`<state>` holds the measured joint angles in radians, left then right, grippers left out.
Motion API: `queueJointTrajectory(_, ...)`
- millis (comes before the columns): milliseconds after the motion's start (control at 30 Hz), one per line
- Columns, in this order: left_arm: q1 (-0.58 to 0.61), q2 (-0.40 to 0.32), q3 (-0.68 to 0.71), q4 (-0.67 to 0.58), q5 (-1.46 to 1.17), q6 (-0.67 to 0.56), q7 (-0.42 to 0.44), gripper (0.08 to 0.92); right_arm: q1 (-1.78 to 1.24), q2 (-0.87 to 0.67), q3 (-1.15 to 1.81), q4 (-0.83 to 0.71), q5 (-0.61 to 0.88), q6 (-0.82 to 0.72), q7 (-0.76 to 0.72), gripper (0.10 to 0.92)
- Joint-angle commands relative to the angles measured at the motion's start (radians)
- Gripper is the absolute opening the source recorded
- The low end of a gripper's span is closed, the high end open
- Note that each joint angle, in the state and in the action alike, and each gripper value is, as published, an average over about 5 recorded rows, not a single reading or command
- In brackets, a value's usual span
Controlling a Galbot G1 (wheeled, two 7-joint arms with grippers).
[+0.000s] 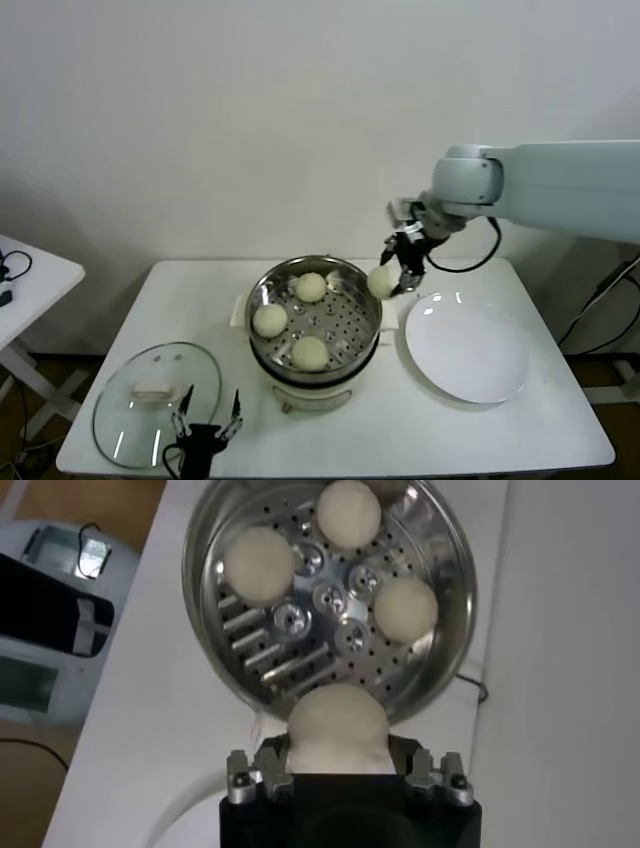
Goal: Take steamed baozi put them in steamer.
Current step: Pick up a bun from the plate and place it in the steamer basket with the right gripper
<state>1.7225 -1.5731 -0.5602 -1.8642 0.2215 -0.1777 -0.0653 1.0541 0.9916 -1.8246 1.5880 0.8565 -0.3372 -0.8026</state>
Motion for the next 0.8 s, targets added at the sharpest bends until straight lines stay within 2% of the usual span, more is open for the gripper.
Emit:
queueJointTrajectory(33, 0.000, -0.001, -0.005, -0.011, 0.001, 0.008, 0.000, 0.823, -0.166, 0.153, 0.063, -0.020, 0.015, -0.061, 0.072, 0.668)
queueJointTrajectory(433, 0.007, -0.002, -0.022, -0.012, -0.017, -0.001, -0.001, 0.823, -0.322, 0.201, 0.096, -0.169, -0.130, -0.054, 0.082, 0.668)
queueJointTrajectory(800, 0.003, -0.004, -0.023, -0.010, -0.019, 0.000, -0.002, 0.823, -0.354, 0.200, 0.118, -0.200, -0.145, -0.034, 0.079, 0.668)
